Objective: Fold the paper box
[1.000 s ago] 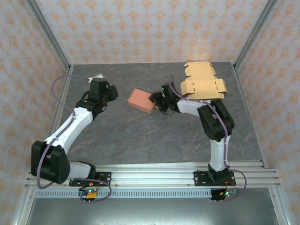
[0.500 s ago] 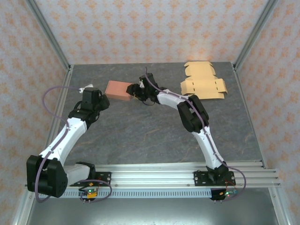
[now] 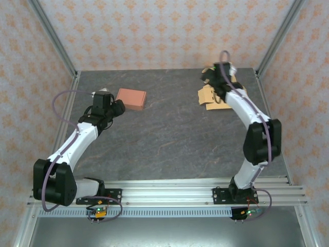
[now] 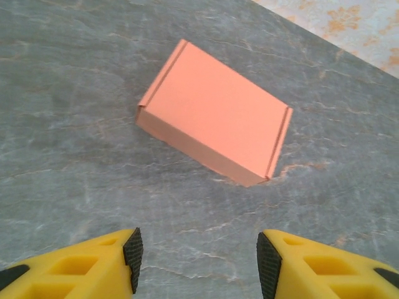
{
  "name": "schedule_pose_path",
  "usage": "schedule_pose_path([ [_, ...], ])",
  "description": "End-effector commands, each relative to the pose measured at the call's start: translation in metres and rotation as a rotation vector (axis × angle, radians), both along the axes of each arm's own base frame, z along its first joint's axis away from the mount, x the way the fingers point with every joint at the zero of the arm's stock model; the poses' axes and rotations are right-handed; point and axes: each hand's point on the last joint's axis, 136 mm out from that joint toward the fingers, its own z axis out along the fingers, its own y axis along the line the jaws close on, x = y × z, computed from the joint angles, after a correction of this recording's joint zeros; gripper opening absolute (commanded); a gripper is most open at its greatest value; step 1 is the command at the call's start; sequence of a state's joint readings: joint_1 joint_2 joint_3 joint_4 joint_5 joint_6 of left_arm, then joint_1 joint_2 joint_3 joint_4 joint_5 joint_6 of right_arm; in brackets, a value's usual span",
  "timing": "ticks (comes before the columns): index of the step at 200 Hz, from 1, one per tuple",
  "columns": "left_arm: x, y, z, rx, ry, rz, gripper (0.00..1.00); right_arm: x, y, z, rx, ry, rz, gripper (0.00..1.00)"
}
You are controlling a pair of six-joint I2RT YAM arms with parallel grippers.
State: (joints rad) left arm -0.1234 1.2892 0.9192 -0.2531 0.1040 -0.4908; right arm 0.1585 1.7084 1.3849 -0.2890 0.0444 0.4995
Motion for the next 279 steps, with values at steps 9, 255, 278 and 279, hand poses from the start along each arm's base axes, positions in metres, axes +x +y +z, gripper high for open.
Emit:
schedule_pose_path([
  [9, 0.005, -0.015, 0.008, -0.077, -0.018, -0.056, 0.55, -0.050, -0.045, -0.046, 0.329, 0.014, -0.253, 0.99],
  [255, -0.002, -0.006, 0.002, -0.050, 0.000, -0.021, 0.54, 0.012, -0.059, -0.060, 0.727, -0.340, -0.017, 0.00],
  [278, -0.001, -0.011, 0.010, -0.069, -0.013, -0.035, 0.54, -0.010, -0.045, -0.036, 0.581, -0.298, 0.062, 0.00],
  [279, 0.000, -0.011, 0.011, -0.070, -0.015, -0.036, 0.54, -0.011, -0.045, -0.033, 0.570, -0.297, 0.068, 0.00],
])
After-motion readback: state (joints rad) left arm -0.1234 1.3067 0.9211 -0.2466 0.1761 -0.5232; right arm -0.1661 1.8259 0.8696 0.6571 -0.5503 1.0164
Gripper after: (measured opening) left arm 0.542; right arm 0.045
